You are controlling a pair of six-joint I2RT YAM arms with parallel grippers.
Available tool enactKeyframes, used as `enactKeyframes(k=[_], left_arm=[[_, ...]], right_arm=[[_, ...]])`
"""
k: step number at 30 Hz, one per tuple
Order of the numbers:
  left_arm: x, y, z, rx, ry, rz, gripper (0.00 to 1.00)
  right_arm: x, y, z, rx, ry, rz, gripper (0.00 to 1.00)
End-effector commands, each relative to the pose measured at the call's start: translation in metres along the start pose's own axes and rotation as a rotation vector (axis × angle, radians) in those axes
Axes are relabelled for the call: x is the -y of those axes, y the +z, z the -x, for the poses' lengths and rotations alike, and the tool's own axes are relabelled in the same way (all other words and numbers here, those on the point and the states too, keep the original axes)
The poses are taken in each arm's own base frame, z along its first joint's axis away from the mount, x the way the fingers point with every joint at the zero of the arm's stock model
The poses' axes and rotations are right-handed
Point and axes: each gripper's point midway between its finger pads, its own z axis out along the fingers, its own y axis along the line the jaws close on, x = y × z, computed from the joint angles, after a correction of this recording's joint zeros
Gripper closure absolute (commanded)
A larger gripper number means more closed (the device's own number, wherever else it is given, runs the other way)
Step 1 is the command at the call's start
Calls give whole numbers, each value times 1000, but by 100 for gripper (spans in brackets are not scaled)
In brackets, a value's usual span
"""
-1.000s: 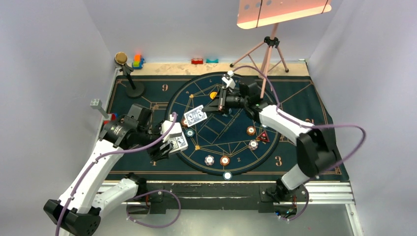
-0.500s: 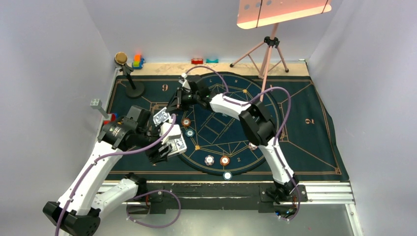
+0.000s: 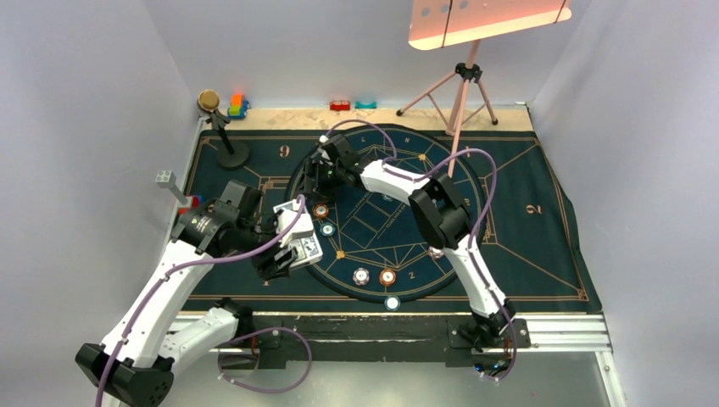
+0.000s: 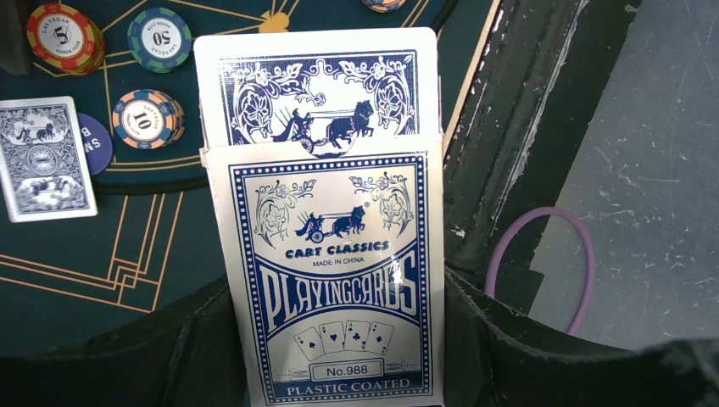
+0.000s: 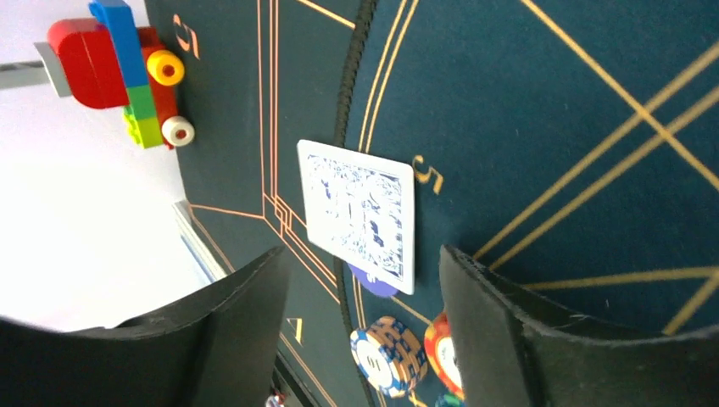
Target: Distribute texas hold em gaming equipment
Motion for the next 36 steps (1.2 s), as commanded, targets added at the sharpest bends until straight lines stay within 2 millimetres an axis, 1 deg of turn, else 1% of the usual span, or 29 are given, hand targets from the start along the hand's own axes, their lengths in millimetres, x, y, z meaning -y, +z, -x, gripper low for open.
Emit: enactKeyframes(k=[1, 4, 7, 8, 10, 12, 13, 14, 17, 19, 21, 23, 29, 36], left_arm=[[-6, -4, 14, 46, 22, 25, 100], [-5, -7, 19, 61, 17, 26, 100], [-7, -5, 18, 56, 15, 29, 100], [-8, -4, 18, 54, 15, 29, 100], [-9, -3, 19, 54, 16, 29, 100], [-10, -3, 21, 62, 19, 33, 100], [-11, -3, 22, 67, 20, 35, 100], [-12, -3, 23, 73, 22, 39, 100], [-14, -3, 26, 83, 24, 46, 100], [-14, -3, 27, 87, 24, 44, 100], [-15, -2, 29, 89, 24, 44, 100], [-15, -3, 31, 94, 23, 43, 100], [-16, -6, 36, 107, 27, 51, 100], [-17, -6, 37, 109, 27, 51, 100]], right_arm=[[-61, -66, 41, 144, -137, 13, 23], [-83, -109, 53, 209, -165, 44, 15], [-100, -156, 50, 269, -197, 94, 12], [-106, -169, 45, 280, -211, 113, 11], [-113, -193, 29, 278, -235, 148, 9], [-108, -204, 5, 240, -244, 168, 8], [-109, -215, -5, 234, -246, 186, 8], [-105, -217, -17, 214, -237, 200, 7], [-104, -221, -54, 157, -228, 276, 6], [-105, -219, -74, 114, -230, 299, 5], [-108, -217, -89, 78, -232, 322, 5], [-112, -215, -99, 52, -218, 348, 4], [-128, -210, -109, 29, -215, 443, 3], [-137, -191, -131, -36, -204, 500, 2]])
